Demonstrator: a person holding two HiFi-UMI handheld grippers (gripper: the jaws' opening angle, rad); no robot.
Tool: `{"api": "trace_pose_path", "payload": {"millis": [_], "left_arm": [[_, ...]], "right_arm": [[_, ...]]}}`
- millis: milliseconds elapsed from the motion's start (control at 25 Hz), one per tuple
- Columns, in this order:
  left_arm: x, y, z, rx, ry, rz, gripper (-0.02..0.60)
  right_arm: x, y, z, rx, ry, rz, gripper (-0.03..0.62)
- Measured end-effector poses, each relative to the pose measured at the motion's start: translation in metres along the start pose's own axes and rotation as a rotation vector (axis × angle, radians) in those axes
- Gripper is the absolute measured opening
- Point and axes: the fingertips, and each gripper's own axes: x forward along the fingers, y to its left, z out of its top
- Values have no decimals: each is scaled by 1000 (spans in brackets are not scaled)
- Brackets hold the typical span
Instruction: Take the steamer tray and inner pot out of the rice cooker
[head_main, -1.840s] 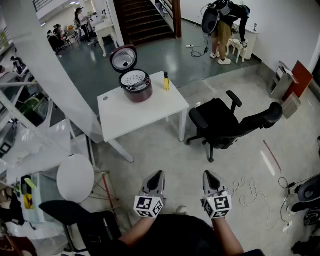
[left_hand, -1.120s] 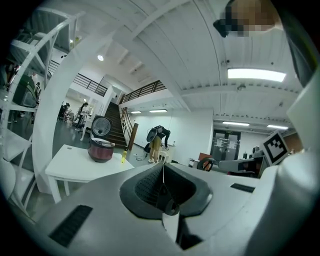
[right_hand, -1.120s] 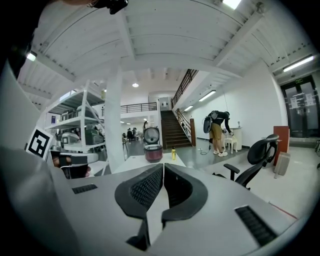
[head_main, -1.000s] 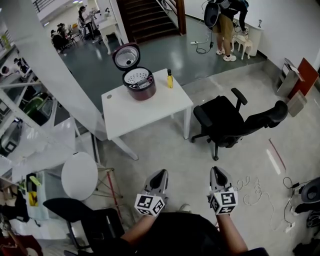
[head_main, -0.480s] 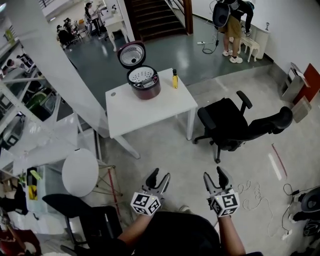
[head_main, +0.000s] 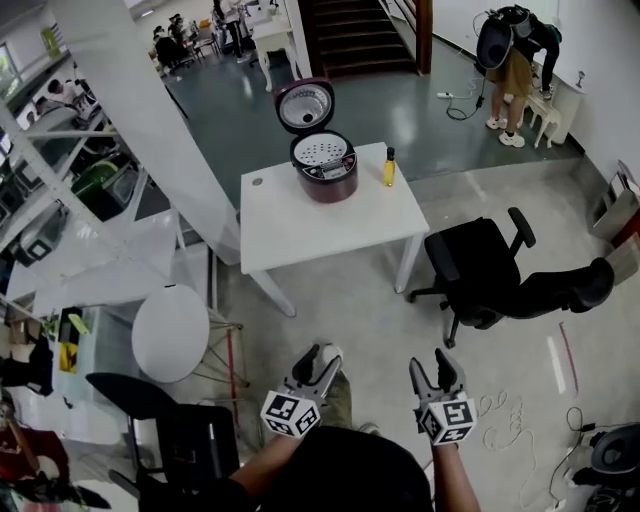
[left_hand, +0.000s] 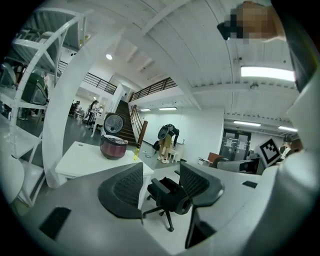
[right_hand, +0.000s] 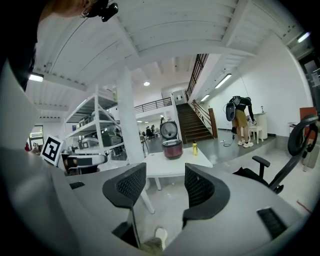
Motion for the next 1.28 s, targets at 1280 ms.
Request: {"api": "trace_pose_path", "payload": {"millis": [1280], "left_arm": [[250,251,121,-92,-12,-88,216]], "right_arm": [[373,-29,119,37,15,-87,207]]}}
